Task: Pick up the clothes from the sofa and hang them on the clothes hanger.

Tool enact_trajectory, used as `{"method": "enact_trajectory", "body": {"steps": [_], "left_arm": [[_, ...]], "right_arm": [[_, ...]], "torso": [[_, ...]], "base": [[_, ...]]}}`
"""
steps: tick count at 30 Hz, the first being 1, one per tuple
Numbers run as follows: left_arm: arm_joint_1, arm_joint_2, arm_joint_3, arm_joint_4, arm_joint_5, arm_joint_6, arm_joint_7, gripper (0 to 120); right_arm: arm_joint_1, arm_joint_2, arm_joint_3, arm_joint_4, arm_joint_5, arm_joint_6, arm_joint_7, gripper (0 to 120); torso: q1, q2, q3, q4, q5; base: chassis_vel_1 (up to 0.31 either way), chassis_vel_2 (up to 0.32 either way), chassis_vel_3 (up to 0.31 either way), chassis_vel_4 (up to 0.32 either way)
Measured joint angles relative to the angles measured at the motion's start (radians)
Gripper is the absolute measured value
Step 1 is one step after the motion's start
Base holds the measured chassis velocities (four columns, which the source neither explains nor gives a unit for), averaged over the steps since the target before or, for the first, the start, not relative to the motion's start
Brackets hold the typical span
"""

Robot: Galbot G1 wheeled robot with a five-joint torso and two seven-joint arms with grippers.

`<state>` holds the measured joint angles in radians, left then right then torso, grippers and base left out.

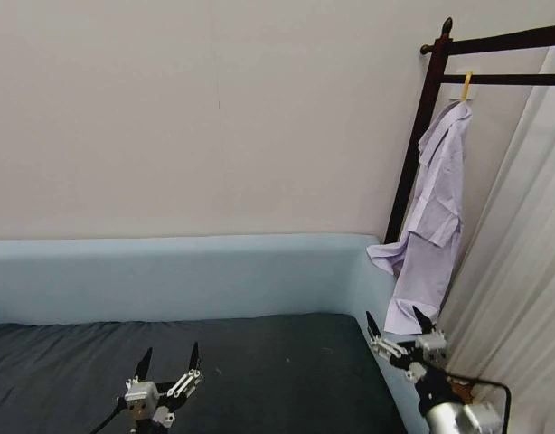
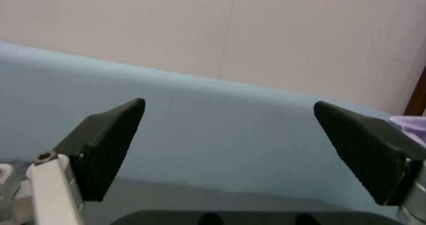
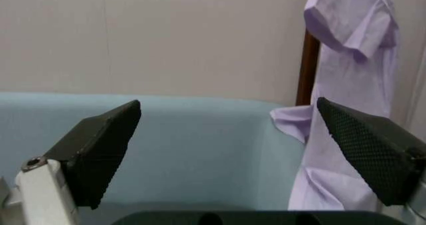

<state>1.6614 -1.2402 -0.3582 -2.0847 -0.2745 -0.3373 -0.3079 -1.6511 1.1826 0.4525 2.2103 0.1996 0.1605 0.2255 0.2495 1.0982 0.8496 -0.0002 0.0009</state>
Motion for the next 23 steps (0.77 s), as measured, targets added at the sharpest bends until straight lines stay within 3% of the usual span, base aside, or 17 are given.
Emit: {"method": "enact_trajectory", "body": {"steps": [2,3,6,10,15,23], "left_arm": [[0.023,-0.017,0.0,0.013,0.025,-0.018,0.003,100],[0.023,-0.017,0.0,0.013,0.025,-0.018,0.003,100],[0.063,-0.044,-0.004,0.03,0.049,-0.056,0.015,100],[0.093,-0.054,-0.006,0.04,0.064,-0.087,0.024,100],[0.117,-0.043,-0.026,0.034,0.068,-0.106,0.035,100],[0.152,0.002,-0.053,0.014,0.054,-0.117,0.057,100]], "right_arm": [[-0.099,0.074,0.011,0.0,-0.098,0.061,-0.028,100],[-0.099,0.074,0.011,0.0,-0.098,0.061,-0.028,100],[-0.19,0.171,0.029,-0.021,-0.152,0.153,-0.065,100],[-0.223,0.219,0.045,-0.048,-0.16,0.213,-0.089,100],[-0.232,0.238,0.064,-0.07,-0.207,0.294,-0.094,100],[-0.219,0.255,0.053,-0.06,-0.233,0.3,-0.089,100]], "torso": [[0.0,0.0,0.0,-0.0007,0.0],[0.0,0.0,0.0,-0.0007,0.0],[0.0,0.0,0.0,-0.0003,-0.0001],[0.0,0.0,0.0,-0.0002,-0.0001],[0.0,0.0,0.0,-0.0001,0.0],[0.0,0.0,0.0,-0.0001,0.0001]], "base": [[0.0,0.0,0.0,0.0],[0.0,0.0,0.0,0.0],[0.0,0.0,0.0,0.0],[0.0,0.0,0.0,0.0],[0.0,0.0,0.0,0.0],[0.0,0.0,0.0,0.0]]}}
